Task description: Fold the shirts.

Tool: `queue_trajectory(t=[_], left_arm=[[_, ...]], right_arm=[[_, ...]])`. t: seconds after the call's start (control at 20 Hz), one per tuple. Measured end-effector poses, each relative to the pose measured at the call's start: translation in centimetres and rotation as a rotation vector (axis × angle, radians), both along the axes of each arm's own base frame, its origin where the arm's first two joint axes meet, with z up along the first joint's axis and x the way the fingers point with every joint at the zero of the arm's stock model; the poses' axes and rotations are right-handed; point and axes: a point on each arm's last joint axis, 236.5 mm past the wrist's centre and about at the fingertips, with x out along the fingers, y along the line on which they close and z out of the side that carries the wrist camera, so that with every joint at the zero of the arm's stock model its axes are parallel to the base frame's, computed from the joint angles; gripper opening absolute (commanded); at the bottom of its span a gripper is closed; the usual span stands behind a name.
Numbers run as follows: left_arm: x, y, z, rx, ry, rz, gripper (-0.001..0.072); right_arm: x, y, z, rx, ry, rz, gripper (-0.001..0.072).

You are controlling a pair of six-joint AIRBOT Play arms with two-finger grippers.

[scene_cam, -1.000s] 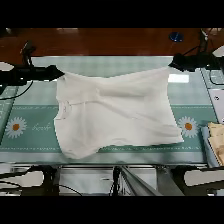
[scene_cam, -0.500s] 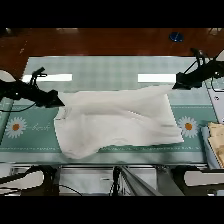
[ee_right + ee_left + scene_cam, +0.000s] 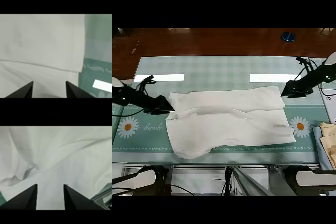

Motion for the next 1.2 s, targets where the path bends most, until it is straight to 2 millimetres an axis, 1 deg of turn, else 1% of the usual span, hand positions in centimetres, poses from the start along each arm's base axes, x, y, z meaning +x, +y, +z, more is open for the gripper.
queue_trajectory(t=[0.05,0.1,0.15,0.2,0.35,0.4,0.45,0.6,0.75,0.8,0.85,1.05,1.2], left_arm=[[-0.9,0.6,0.5,-0.004,0.004,0.014,0.0577],[-2.1,1.0,1.0,-0.006,0.006,0.034,0.0620],[-3.2,1.2,1.3,-0.008,0.007,0.052,0.0620],[-4.7,1.1,1.5,-0.012,0.014,0.061,0.0620],[-8.8,-0.5,1.3,-0.028,0.040,0.069,0.0620],[-10.3,-1.2,0.9,-0.034,0.064,0.061,0.0620],[-11.5,-1.8,0.5,-0.039,0.077,0.054,0.0620],[-14.7,-3.4,-1.0,-0.051,0.147,0.030,0.0617],[-16.6,-3.6,-2.1,-0.022,0.200,0.004,0.0616],[-17.1,-3.5,-2.4,-0.008,0.215,-0.001,0.0616],[-17.4,-3.4,-2.6,0.004,0.226,-0.006,0.0616],[-18.2,-2.6,-3.5,0.056,0.268,-0.007,0.0616],[-18.6,-2.5,-4.2,0.066,0.308,-0.018,0.0617]], right_arm=[[-0.8,-0.7,0.4,-0.015,0.000,-0.003,0.0493],[-1.7,-1.4,0.8,-0.020,0.002,-0.012,0.0516],[-2.8,-2.1,1.0,-0.018,0.005,-0.027,0.0545],[-3.9,-2.7,0.9,-0.009,0.012,-0.045,0.0546],[-7.1,-3.8,0.8,0.069,0.015,-0.129,0.0546],[-7.9,-4.0,0.9,0.100,0.009,-0.161,0.0546],[-8.7,-4.3,0.7,0.120,0.007,-0.193,0.0546],[-10.6,-4.3,0.3,0.184,-0.001,-0.268,0.0546],[-11.9,-3.7,-0.5,0.216,0.006,-0.296,0.0549],[-12.4,-3.6,-0.8,0.221,0.012,-0.298,0.0583],[-12.8,-3.4,-1.1,0.223,0.018,-0.299,0.0591],[-14.1,-3.6,-2.2,0.199,0.045,-0.293,0.0591],[-14.7,-3.9,-2.7,0.179,0.060,-0.288,0.0591]])
